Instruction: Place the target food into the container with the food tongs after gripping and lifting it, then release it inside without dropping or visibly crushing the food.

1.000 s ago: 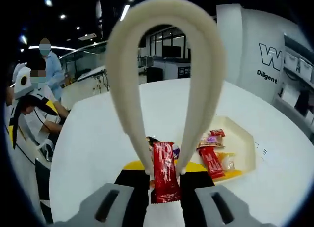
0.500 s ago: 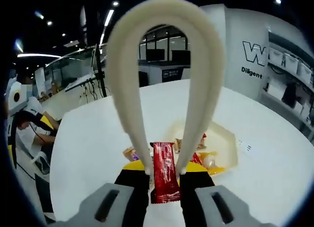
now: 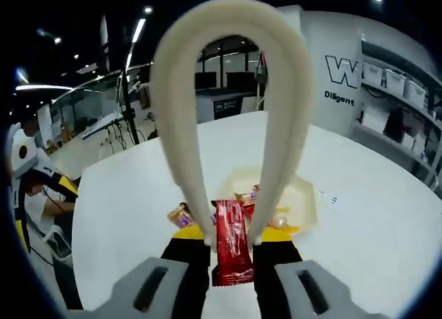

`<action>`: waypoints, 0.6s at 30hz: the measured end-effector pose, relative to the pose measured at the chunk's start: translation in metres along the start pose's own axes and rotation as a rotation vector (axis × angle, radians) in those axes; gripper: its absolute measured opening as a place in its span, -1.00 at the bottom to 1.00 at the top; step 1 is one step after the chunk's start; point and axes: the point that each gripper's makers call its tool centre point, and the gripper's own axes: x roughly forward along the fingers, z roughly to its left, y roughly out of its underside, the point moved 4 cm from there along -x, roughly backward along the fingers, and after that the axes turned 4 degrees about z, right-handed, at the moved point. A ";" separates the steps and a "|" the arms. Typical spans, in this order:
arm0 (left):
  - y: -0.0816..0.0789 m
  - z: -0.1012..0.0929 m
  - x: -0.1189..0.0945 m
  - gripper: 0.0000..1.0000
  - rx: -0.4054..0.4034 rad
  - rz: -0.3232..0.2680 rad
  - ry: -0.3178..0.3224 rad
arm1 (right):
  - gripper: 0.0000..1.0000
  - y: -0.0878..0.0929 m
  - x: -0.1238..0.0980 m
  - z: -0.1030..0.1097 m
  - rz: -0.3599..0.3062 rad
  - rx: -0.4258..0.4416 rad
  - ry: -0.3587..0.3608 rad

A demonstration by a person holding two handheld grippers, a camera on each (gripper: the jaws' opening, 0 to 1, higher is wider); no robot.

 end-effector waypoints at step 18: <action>-0.002 0.002 0.011 0.98 0.029 0.020 0.017 | -0.65 -0.010 0.002 -0.028 0.009 0.071 0.069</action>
